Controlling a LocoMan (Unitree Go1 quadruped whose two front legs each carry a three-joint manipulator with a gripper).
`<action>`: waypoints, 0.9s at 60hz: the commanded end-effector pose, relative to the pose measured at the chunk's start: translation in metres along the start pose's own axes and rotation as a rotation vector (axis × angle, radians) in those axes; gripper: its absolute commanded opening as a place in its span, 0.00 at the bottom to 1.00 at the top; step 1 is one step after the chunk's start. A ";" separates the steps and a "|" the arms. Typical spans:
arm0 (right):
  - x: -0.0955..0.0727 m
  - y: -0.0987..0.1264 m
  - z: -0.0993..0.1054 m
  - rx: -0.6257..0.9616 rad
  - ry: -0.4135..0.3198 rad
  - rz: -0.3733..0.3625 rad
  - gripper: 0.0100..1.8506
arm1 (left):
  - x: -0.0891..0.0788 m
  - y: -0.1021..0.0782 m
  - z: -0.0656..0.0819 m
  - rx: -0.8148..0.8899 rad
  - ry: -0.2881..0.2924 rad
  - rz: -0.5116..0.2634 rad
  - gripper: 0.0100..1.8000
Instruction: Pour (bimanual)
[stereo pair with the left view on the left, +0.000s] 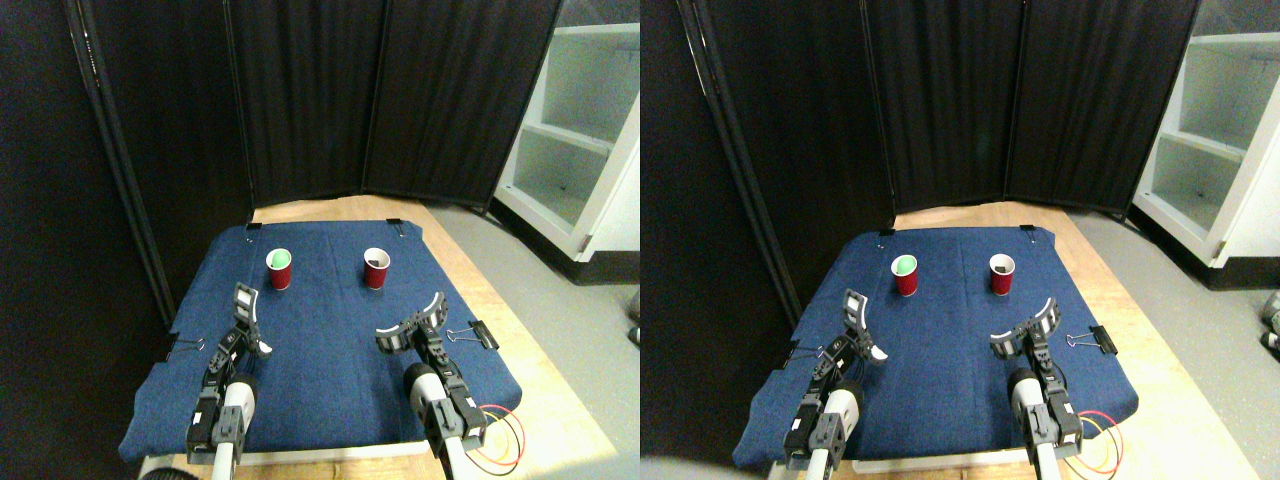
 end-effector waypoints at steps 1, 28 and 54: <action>0.000 0.015 0.002 0.022 -0.031 0.081 0.74 | -0.004 -0.008 0.016 0.001 -0.121 -0.146 0.55; 0.001 0.015 0.001 -0.127 -0.023 0.113 0.69 | -0.005 -0.008 0.019 0.077 -0.133 -0.183 0.51; 0.001 0.013 0.002 -0.104 -0.033 0.113 0.69 | -0.001 -0.005 0.016 0.094 -0.142 -0.222 0.49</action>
